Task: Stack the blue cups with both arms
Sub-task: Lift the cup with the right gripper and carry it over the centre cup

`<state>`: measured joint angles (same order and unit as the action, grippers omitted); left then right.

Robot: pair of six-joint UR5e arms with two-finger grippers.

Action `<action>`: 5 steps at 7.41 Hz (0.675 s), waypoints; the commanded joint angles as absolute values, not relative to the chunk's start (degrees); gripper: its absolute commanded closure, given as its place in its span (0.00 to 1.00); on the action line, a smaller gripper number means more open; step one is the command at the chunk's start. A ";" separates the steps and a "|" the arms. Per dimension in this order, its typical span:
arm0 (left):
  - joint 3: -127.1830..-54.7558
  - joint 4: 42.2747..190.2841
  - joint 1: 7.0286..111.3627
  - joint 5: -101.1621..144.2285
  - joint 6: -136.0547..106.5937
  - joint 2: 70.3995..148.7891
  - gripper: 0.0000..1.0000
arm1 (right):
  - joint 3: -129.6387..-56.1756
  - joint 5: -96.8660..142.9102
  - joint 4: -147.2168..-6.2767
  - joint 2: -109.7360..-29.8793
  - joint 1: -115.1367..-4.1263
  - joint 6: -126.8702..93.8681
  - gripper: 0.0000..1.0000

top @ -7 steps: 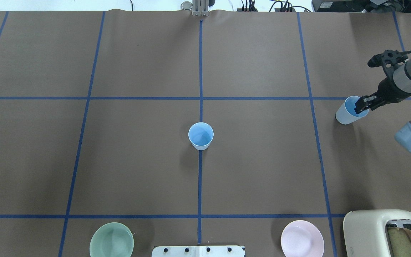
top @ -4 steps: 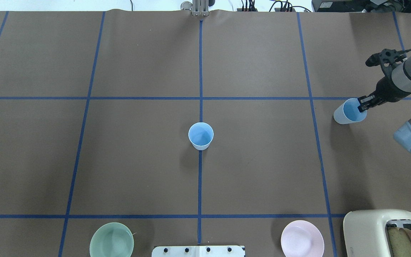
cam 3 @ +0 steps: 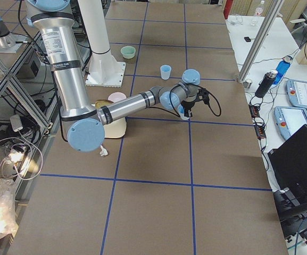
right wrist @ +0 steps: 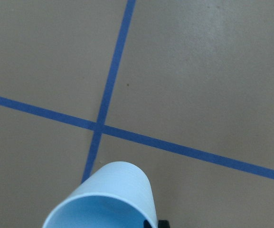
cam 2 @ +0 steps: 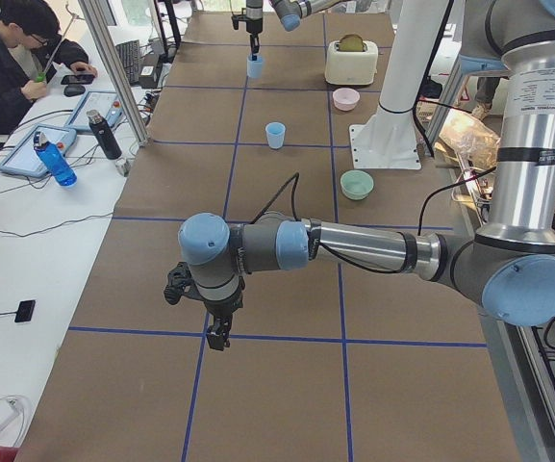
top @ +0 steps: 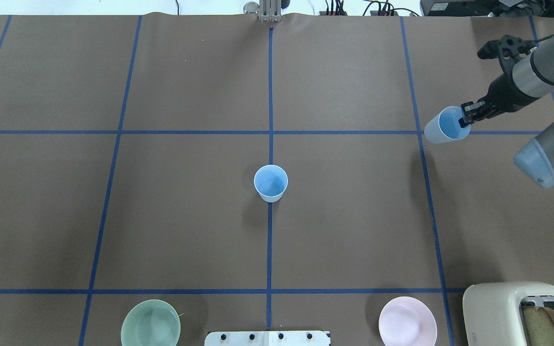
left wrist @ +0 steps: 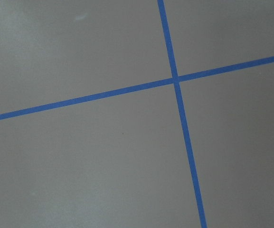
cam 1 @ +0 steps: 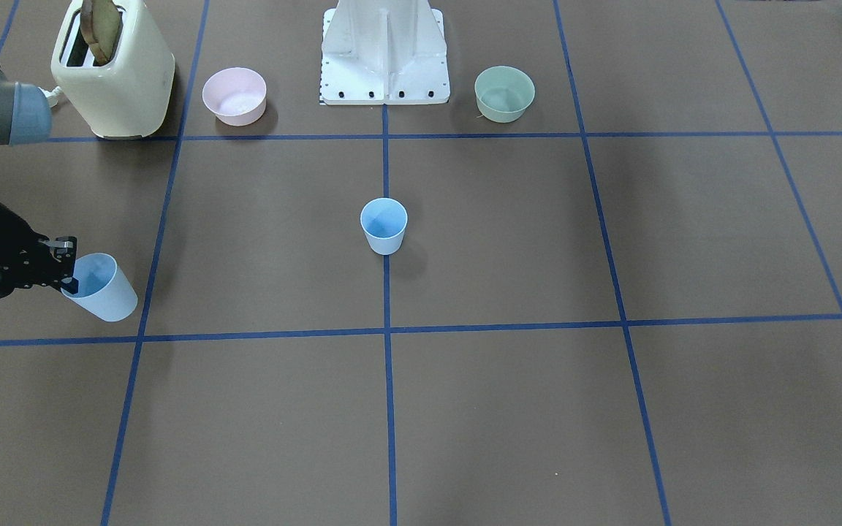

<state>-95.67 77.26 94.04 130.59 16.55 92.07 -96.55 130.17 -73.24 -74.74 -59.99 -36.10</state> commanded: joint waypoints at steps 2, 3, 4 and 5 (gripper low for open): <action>-97.12 78.13 94.04 130.78 15.12 90.01 0.01 | -98.70 129.56 -76.96 -60.44 -54.08 -59.87 1.00; -98.16 82.14 94.13 130.78 14.86 87.13 0.01 | -100.35 127.98 -84.39 -55.42 -51.27 -61.85 1.00; -98.78 84.79 94.13 130.69 12.94 85.27 0.01 | -102.37 125.71 -92.12 -51.54 -47.85 -62.22 1.00; -98.79 85.25 94.04 130.69 12.31 84.82 0.01 | -101.61 122.55 -96.11 -47.07 -44.25 -66.84 1.00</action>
<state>-98.42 83.43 94.10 130.72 13.48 86.23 -101.24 125.99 -89.24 -52.86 -48.72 -62.42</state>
